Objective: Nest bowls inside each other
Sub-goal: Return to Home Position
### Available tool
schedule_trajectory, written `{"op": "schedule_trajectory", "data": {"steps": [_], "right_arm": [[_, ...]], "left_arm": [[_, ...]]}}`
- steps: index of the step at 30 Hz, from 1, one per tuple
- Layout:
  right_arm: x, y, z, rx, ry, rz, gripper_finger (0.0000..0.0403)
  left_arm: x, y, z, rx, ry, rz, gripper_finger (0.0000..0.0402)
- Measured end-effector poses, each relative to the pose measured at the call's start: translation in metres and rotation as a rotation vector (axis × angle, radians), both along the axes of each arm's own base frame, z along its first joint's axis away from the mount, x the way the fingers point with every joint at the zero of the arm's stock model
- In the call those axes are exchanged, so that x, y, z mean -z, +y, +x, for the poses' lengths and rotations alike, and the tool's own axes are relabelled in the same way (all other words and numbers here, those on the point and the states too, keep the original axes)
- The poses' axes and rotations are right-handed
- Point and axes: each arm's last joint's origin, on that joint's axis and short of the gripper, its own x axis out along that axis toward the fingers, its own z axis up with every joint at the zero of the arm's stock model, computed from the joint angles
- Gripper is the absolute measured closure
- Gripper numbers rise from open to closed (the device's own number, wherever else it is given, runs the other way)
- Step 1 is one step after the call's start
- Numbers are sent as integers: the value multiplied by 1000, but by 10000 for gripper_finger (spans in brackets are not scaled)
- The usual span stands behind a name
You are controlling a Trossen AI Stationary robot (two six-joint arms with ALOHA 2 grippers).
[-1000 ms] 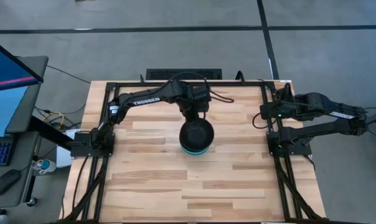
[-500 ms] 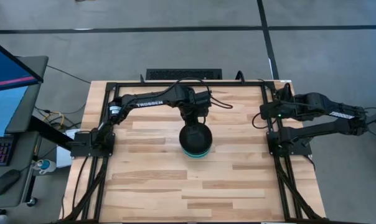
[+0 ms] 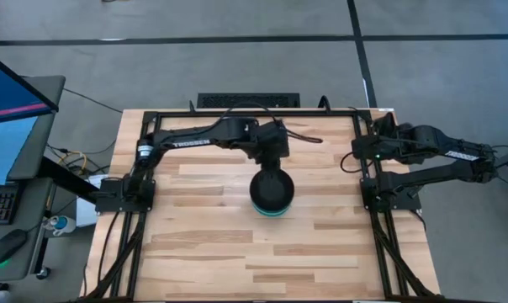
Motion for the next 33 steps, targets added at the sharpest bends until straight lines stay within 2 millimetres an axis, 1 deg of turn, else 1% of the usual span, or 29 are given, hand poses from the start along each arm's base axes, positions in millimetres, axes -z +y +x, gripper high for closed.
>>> {"op": "schedule_trajectory", "data": {"steps": [3, 5, 6, 8, 10, 11, 13, 14, 16, 17, 19, 20, 21, 22, 24, 27, 29, 31, 33], "right_arm": [[-4, 0, -3, -12, -5, -46, 97], [-12, 1, -2, -59, -32, -117, 97], [-18, 2, -1, -89, -77, -164, 97], [-39, 5, 4, -157, -193, -286, 97], [-64, 8, 3, -182, -314, -405, 97], [-77, 8, 0, -166, -382, -452, 97], [-102, 8, -9, -135, -480, -539, 97], [-113, 8, -14, -150, -484, -580, 97], [-130, 8, -30, -257, -484, -626, 97], [-135, 6, -41, -323, -518, -631, 97], [-138, 2, -61, -449, -615, -615, 97], [-136, -1, -71, -498, -669, -604, 97], [-131, -3, -78, -539, -710, -604, 97], [-127, -4, -82, -572, -743, -615, 97], [-114, -3, -83, -615, -798, -670, 97], [-96, -4, -89, -628, -873, -802, 97], [-84, -6, -96, -586, -904, -857, 97], [-66, -6, -95, -552, -897, -865, 97], [-51, -7, -98, -498, -925, -851, 97]], "left_arm": [[-26, -2, -1, 11, -166, 15, 351], [-50, -4, -3, 26, -321, 21, 351], [-64, -6, -5, 30, -410, 32, 351], [-99, -11, -14, 25, -612, 69, 350], [-131, -17, -27, -10, -792, 141, 350], [-143, -19, -37, -31, -831, 189, 350], [-158, -18, -54, -87, -887, 271, 350], [-162, -16, -64, -101, -881, 294, 350], [-168, -11, -85, -118, -897, 293, 350], [-167, -9, -97, -122, -891, 269, 350], [-165, -7, -122, -121, -960, 211, 349], [-157, -6, -133, -124, -989, 179, 349], [-150, -6, -145, -135, -1054, 155, 349], [-140, -7, -157, -157, -1115, 132, 349], [-112, -6, -180, -223, -1249, 101, 349], [-74, -8, -219, -343, -1480, 95, 349], [-48, -11, -242, -371, -1589, 167, 349], [-24, -14, -259, -369, -1664, 234, 349], [-1, -18, -275, -369, -1719, 243, 349]]}}
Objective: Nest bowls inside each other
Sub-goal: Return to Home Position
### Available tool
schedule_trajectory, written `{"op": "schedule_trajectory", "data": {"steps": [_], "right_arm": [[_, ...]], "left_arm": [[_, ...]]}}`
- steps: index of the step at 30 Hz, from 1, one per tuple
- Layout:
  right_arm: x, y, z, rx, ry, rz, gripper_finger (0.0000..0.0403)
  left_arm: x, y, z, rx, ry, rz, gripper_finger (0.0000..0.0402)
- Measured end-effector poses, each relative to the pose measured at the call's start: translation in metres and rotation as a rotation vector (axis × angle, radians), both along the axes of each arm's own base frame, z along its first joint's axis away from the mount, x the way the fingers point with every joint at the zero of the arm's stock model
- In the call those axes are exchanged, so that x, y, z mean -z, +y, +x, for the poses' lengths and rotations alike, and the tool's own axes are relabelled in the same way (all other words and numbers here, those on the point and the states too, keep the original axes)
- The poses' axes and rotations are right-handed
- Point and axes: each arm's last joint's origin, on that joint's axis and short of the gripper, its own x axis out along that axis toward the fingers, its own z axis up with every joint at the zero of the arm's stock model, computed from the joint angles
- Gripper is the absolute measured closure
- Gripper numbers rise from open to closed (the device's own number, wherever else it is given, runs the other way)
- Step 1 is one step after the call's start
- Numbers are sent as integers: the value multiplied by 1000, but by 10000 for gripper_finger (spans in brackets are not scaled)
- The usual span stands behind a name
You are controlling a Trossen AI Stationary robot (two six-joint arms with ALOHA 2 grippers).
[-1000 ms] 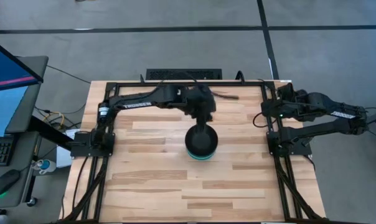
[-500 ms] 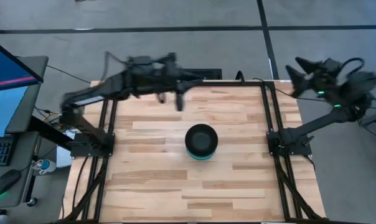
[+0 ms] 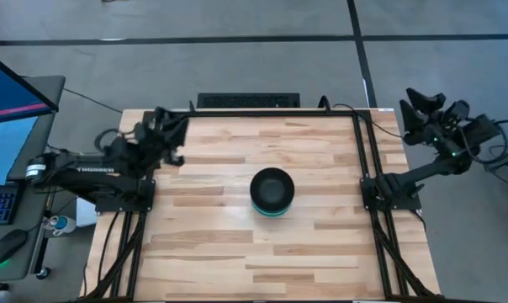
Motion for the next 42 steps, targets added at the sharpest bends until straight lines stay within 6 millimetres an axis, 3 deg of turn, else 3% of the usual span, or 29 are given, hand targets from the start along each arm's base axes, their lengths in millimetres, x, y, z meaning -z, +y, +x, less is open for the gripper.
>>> {"op": "schedule_trajectory", "data": {"steps": [2, 5, 9, 16, 20, 23, 27, 32, 39, 42], "right_arm": [[13, 2, 1, -22, -40, -35, 97], [23, 10, 17, -64, 35, -176, 97], [34, 13, 33, -9, 105, -143, 97], [66, 21, 54, -105, 139, -138, 97], [102, 26, 76, -114, 200, -50, 97], [121, 28, 88, -122, 117, 0, 97], [155, 29, 100, -70, 56, -15, 97], [178, 24, 109, -27, 112, 58, 97], [211, 16, 118, 31, 332, 234, 97], [213, 14, 119, 38, 313, 296, 97]], "left_arm": [[20, -2, -17, 12, -76, -38, 349], [42, -3, -35, -5, -152, -121, 349], [63, -4, -46, -34, -107, -124, 349], [79, -11, -76, -98, -143, -64, 349], [91, -12, -82, -109, -36, -75, 349], [95, -12, -84, -130, 78, -104, 349], [91, -14, -99, -160, 46, -83, 349], [90, -13, -99, -199, 44, -93, 349], [120, -10, -81, -183, 374, -180, 349], [133, -9, -77, -201, 525, -182, 349]]}}
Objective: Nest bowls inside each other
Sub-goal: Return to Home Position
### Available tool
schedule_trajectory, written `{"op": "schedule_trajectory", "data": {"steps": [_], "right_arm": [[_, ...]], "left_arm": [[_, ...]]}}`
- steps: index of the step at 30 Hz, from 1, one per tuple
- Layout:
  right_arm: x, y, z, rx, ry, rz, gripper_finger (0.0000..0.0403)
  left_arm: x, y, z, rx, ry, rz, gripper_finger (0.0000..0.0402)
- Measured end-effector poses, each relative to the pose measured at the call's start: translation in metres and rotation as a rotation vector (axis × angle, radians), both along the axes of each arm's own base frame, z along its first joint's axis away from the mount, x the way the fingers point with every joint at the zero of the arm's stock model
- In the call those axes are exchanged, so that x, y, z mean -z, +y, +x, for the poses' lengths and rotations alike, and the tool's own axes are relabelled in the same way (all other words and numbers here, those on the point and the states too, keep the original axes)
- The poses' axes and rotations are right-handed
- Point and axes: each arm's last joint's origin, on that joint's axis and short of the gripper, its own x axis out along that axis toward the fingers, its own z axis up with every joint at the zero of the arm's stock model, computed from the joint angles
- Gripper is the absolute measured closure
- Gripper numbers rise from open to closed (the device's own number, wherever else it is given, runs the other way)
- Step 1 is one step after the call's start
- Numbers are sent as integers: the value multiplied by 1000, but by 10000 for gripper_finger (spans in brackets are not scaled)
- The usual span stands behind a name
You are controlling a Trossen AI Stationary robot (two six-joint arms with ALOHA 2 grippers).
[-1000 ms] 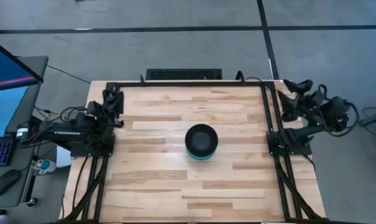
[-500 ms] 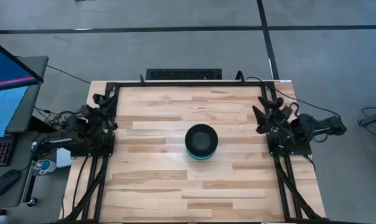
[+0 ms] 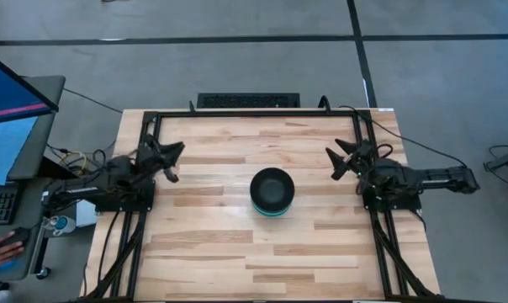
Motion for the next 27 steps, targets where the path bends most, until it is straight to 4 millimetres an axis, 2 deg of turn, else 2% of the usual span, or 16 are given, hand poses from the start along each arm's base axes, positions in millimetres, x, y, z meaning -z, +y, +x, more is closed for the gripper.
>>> {"op": "schedule_trajectory", "data": {"steps": [4, 6, 27], "right_arm": [[1, -1, 0, 10, 12, 4, 97], [2, -1, 0, 10, 23, 4, 97], [2, -1, 0, 10, 23, 4, 97]], "left_arm": [[20, 0, 3, 14, 219, -29, 349], [20, 0, 3, 16, 256, -24, 349], [23, 0, 3, 14, 327, -30, 349]]}}
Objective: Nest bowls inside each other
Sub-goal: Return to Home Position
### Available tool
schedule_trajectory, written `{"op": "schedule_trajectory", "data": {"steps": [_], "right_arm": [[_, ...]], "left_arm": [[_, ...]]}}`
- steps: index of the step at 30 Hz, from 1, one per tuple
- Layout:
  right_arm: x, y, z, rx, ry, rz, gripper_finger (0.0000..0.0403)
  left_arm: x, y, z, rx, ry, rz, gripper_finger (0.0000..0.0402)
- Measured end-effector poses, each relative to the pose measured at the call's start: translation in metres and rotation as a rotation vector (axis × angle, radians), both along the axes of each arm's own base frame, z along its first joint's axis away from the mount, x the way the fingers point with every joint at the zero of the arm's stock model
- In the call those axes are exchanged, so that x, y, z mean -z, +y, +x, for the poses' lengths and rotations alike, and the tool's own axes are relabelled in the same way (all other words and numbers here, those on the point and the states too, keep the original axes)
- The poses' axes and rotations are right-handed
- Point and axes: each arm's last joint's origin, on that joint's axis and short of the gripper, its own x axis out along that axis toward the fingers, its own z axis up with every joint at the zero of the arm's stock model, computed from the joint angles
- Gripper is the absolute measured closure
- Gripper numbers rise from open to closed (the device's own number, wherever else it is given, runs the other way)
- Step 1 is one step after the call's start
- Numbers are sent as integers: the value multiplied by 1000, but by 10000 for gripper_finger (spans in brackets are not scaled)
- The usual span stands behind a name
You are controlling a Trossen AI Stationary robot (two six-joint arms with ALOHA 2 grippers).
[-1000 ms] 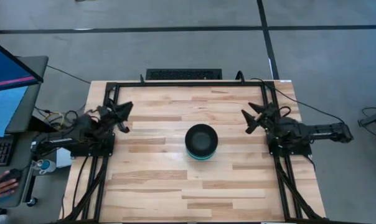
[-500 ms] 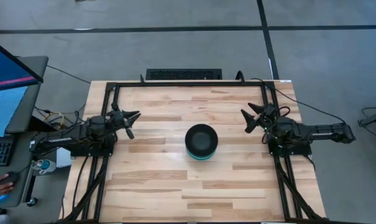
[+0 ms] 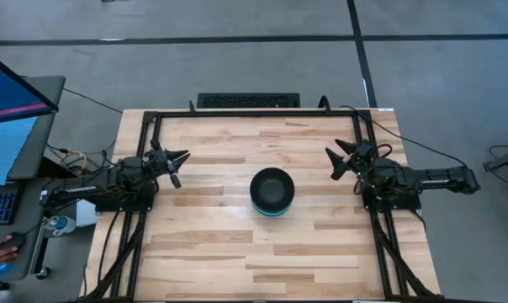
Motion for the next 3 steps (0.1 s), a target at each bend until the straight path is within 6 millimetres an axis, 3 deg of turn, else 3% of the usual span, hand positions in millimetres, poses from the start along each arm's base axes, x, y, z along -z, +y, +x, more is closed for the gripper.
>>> {"op": "schedule_trajectory", "data": {"steps": [3], "right_arm": [[0, 0, 0, 0, 0, 0, 97]], "left_arm": [[0, 0, 0, -1, -5, -9, 349]]}}
